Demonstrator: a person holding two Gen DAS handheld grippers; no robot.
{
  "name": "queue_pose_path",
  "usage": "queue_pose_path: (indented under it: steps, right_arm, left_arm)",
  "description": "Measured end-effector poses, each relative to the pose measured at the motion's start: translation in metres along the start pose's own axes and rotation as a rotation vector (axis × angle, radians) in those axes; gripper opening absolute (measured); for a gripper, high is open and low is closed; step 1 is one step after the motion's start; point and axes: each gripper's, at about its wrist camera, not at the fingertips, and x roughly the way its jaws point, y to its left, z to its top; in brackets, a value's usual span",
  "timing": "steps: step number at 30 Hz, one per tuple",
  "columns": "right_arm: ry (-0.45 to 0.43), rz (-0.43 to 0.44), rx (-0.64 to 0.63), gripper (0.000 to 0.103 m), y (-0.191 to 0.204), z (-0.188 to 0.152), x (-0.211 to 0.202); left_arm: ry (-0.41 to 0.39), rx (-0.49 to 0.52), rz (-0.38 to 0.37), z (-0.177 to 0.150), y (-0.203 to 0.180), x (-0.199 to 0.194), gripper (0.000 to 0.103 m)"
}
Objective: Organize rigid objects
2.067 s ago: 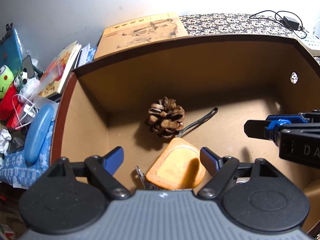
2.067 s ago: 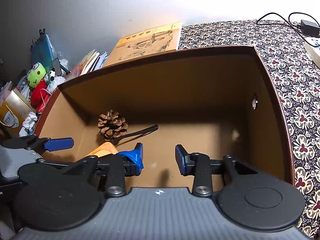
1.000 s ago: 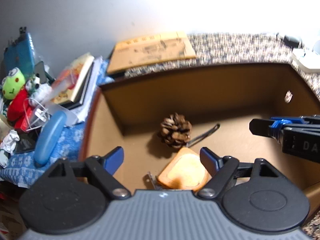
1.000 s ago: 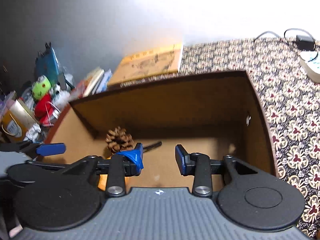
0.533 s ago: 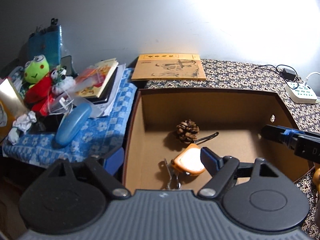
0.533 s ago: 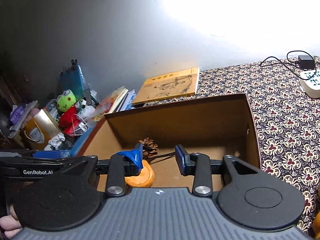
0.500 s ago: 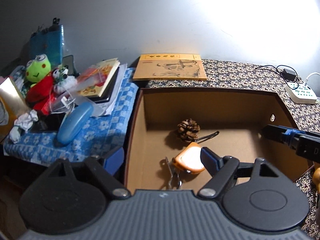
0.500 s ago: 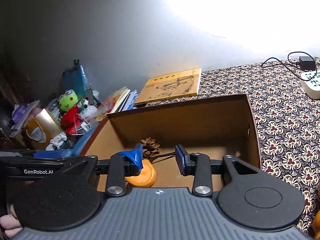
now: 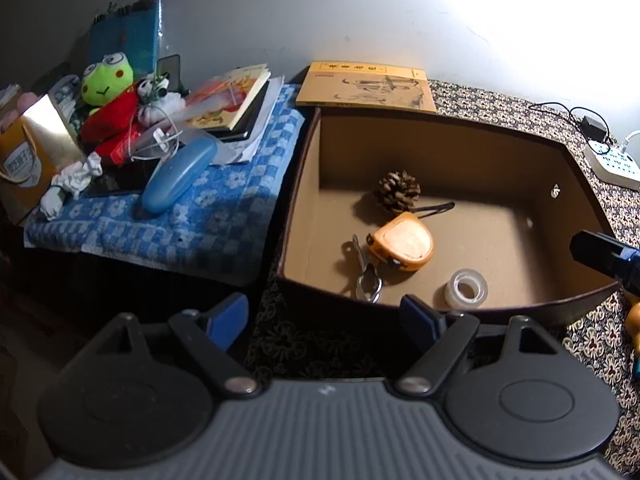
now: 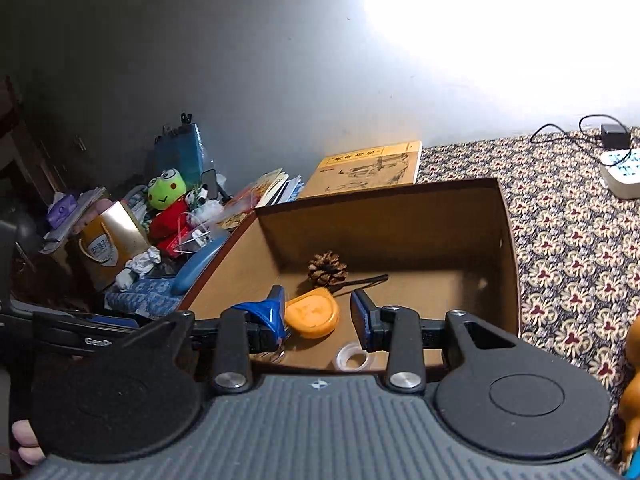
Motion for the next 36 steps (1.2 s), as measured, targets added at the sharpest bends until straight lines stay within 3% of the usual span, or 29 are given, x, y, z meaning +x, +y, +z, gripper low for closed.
queue_pose_path:
  steps: [16, 22, 30, 36]
  right_arm:
    - [0.075, 0.116, 0.02, 0.019, 0.017, -0.039, -0.003]
    - [0.177, 0.083, 0.038, 0.018, 0.011, -0.06, 0.014]
    - [0.279, 0.057, 0.119, 0.017, -0.005, -0.081, 0.033]
    - [0.309, 0.068, 0.168, 0.017, -0.01, -0.081, 0.048]
  left_arm:
    - [0.087, -0.011, -0.013, -0.028, 0.003, 0.016, 0.082]
    - [0.135, -0.016, -0.101, -0.048, 0.005, 0.03, 0.082]
    - [0.152, -0.098, -0.305, -0.082, 0.011, 0.046, 0.086]
    - [0.17, -0.099, -0.24, -0.092, 0.006, 0.056, 0.085]
